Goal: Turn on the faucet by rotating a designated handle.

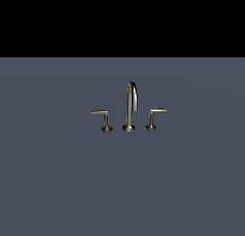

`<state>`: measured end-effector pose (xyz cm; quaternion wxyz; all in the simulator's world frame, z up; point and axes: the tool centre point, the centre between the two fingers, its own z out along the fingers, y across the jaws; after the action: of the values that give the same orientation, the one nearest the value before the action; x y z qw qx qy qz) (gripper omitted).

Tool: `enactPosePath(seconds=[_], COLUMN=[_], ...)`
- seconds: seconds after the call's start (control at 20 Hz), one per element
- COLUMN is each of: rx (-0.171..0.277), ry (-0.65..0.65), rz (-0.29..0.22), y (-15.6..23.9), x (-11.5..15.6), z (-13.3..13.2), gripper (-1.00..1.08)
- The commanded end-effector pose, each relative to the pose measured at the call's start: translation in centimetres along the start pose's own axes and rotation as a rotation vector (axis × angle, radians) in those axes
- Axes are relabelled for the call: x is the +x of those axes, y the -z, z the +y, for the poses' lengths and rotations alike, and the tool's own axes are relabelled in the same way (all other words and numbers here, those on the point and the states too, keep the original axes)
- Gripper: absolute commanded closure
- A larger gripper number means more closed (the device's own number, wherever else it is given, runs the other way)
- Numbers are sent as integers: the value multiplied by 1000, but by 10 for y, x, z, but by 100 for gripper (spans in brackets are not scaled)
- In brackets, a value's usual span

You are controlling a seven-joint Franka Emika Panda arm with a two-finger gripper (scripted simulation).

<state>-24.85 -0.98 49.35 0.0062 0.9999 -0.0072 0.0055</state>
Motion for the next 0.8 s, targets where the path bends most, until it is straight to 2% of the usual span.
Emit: enactPosePath(seconds=[0.0, 0.35, 0.75], rx=[0, 0, 1], ry=[0, -25, -117], rz=[0, 0, -2], y=[0, -7, -32], x=[0, 3, 13], z=[0, -6, -25], gripper=[108, 108, 108])
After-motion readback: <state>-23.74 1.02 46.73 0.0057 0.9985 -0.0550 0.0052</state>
